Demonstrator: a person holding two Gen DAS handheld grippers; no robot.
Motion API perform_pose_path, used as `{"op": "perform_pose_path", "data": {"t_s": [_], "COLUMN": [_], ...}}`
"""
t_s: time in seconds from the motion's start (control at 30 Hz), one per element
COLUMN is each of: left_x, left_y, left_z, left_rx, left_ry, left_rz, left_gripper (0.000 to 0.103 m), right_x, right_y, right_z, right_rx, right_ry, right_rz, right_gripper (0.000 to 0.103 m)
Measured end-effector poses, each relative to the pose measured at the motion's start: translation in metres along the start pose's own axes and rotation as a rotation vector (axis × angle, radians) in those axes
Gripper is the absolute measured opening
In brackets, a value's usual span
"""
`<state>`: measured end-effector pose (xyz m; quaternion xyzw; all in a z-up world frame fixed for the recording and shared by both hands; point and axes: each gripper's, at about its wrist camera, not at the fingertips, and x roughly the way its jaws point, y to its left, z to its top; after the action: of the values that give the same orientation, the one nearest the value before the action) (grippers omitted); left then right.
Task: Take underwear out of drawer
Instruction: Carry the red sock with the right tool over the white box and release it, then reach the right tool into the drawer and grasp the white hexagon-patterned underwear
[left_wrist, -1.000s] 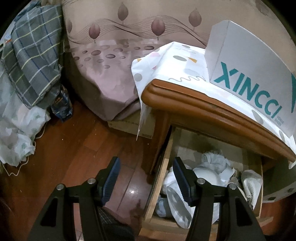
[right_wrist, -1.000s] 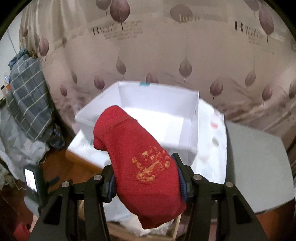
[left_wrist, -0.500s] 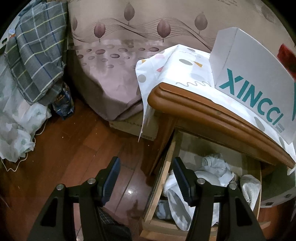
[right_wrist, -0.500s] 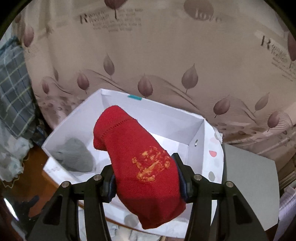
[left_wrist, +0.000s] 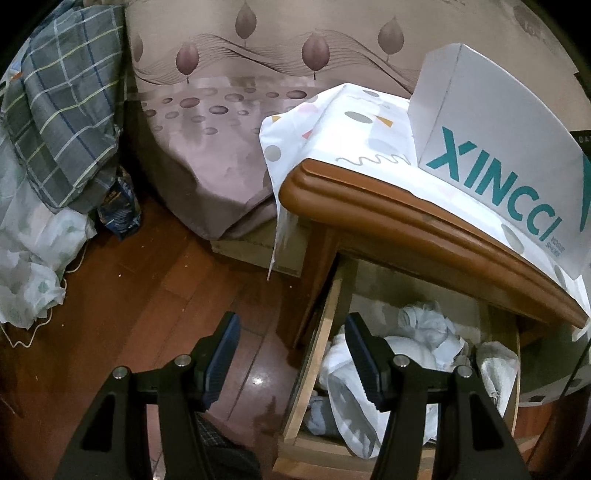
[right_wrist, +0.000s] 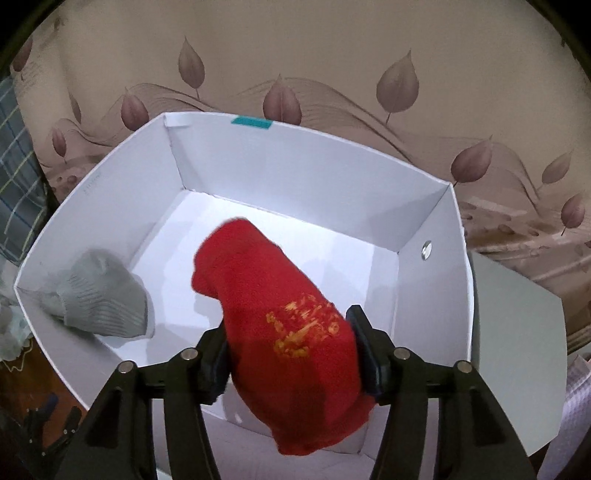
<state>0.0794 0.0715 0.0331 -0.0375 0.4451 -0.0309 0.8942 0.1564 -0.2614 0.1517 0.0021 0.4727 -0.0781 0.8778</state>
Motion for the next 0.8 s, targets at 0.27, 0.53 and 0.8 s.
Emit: {"op": "perform_pose_path", "data": {"t_s": [0.27, 0.53, 0.8], "left_x": [0.004, 0.009, 0.011], "left_y": [-0.003, -0.010, -0.013], "left_z": [-0.001, -0.005, -0.007], "left_rx": [0.016, 0.049, 0.072], "left_ry": [0.017, 0.043, 0.054], "left_rz": [-0.003, -0.001, 0.002], "left_gripper": [0.060, 0.060, 0.060], "right_x": [-0.036, -0.099, -0.079], "right_y": [-0.003, -0.013, -0.017], "right_z": [-0.017, -0.083, -0.158], "right_rx": [0.003, 0.008, 0.012], "right_ry": [-0.056, -0.055, 0.079], "right_rz": [0.027, 0.092, 0.113], "right_gripper": [0.074, 0.078, 0.079]}}
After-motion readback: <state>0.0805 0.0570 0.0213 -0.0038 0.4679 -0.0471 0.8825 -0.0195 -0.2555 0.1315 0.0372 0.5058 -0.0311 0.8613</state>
